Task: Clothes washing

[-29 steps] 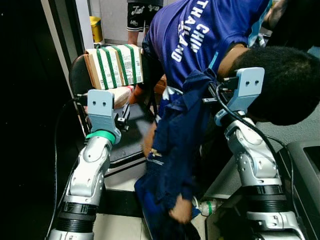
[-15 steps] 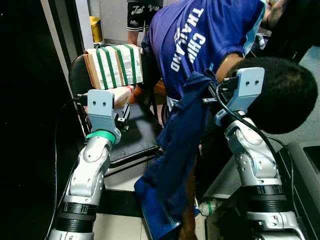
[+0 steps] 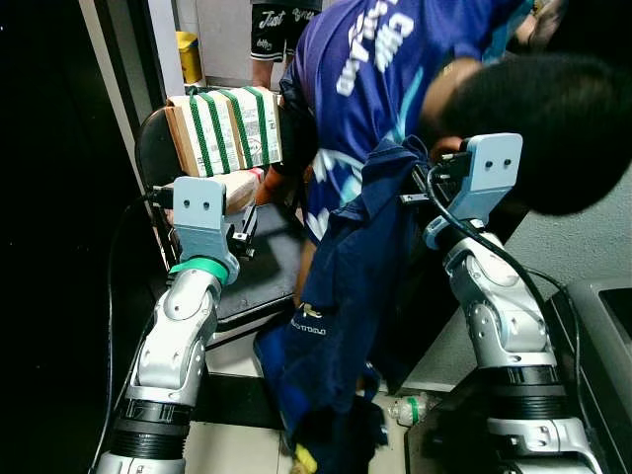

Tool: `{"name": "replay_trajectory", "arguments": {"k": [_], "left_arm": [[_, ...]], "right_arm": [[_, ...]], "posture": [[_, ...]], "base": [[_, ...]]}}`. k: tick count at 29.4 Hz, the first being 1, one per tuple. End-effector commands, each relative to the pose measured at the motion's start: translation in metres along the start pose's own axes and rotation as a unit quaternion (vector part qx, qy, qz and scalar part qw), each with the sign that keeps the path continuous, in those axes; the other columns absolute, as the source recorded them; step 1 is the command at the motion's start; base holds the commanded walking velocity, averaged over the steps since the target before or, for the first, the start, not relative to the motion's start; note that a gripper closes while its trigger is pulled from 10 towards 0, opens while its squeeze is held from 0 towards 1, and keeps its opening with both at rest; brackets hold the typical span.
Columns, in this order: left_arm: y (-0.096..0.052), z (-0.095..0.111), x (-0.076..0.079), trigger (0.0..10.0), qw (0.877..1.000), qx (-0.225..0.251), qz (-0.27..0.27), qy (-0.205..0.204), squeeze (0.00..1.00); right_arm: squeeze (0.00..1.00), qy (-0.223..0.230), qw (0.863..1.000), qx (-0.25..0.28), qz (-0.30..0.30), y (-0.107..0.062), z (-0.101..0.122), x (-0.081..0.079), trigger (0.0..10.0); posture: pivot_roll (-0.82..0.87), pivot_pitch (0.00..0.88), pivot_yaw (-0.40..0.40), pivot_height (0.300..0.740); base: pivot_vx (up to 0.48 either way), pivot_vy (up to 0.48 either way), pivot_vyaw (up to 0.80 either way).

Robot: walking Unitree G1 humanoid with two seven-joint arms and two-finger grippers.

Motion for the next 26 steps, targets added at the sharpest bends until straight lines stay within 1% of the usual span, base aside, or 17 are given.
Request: {"name": "replay_trajectory", "arguments": {"k": [1, 13, 26], "left_arm": [[-0.0027, -0.0056, 0.0018, 10.0, 1.000, -0.010, -0.003, -0.003, 0.00], [-0.0020, -0.0043, 0.0008, 10.0, 1.000, -0.007, -0.005, -0.001, 0.00], [-0.0015, -0.0037, 0.0018, 10.0, 1.000, -0.004, -0.003, -0.002, 0.00]], "right_arm": [[0.00, 0.001, 1.000, 0.004, -0.010, -0.0029, -0.0006, 0.0041, 10.0], [0.00, 0.003, 1.000, 0.005, -0.007, -0.0023, -0.0016, 0.0012, 10.0], [0.00, 0.000, 1.000, 0.005, -0.003, -0.0013, -0.0007, 0.0012, 10.0]], "posture": [[0.00, 0.021, -0.027, 0.740], [0.01, 0.000, -0.030, 0.740], [0.01, 0.000, -0.036, 0.740]], "base": [[0.000, 0.000, 0.00], [0.000, 0.000, 0.00], [0.000, 0.000, 0.00]]}}
Point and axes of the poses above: a point about 5 cm out from each wrist's last joint towards the gripper, its own y axis pointing out of the wrist towards the gripper, its own z axis along the axis of the wrist's last joint, x = y × z, the point moved 4 cm from there along y, pointing out of the wrist towards the gripper, and after that the axes turned 4 degrees about -y, right-handed, at the moved point
